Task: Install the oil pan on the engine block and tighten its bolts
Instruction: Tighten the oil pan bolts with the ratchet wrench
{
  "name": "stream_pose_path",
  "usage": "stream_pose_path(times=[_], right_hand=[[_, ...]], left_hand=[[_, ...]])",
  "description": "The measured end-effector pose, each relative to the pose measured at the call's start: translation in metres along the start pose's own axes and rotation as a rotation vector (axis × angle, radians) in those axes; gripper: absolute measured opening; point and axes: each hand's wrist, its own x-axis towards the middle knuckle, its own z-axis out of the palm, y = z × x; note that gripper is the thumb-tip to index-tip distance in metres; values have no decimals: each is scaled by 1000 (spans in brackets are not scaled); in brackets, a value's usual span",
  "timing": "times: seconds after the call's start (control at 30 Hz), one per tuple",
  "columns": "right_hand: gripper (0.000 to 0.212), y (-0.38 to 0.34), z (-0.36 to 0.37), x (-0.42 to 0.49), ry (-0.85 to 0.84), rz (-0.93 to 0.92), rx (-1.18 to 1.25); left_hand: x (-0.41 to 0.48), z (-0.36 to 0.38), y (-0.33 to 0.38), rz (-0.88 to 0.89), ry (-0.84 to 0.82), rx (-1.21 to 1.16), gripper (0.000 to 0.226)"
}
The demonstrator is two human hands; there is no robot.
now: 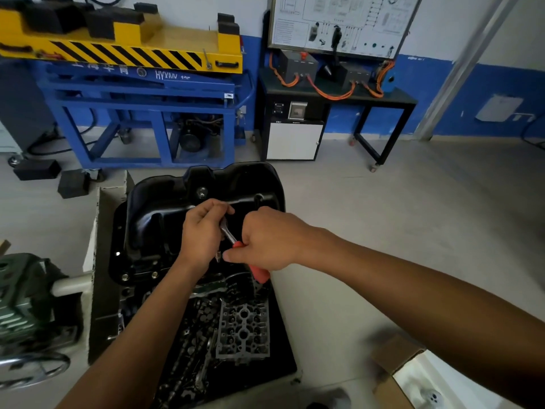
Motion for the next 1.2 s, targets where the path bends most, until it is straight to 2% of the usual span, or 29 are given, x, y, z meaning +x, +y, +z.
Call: stream_pose_path(times=[0.2, 0.4, 0.63, 0.7, 0.8, 0.93, 0.97, 1.1, 1.2], right_hand=[[49, -14, 12, 7, 3, -83, -40], [51, -7, 5, 10, -69, -59, 29], [46, 13, -17, 10, -108, 25, -224], [44, 19, -20, 12, -44, 43, -297], [40, 28, -17, 19, 151, 51, -401], [8, 40, -9, 28, 286, 31, -347], [5, 42, -7, 29, 305, 10, -322], [13, 48, -4, 28, 372, -44, -272], [18, 47, -5, 25, 341, -33, -275]], left_hand=[[-3, 1, 1, -29, -69, -82, 37], [0, -8, -2, -8, -128, -40, 35], [4, -13, -6, -50, -290, 32, 23], [4, -13, -6, -57, -329, 13, 23], [6, -13, -6, -81, -409, -80, 24], [7, -15, -4, -94, -456, -115, 27], [7, -17, -4, -98, -450, -128, 28], [5, -17, -4, -60, -368, -130, 32], [2, -13, -6, -20, -263, -116, 23]])
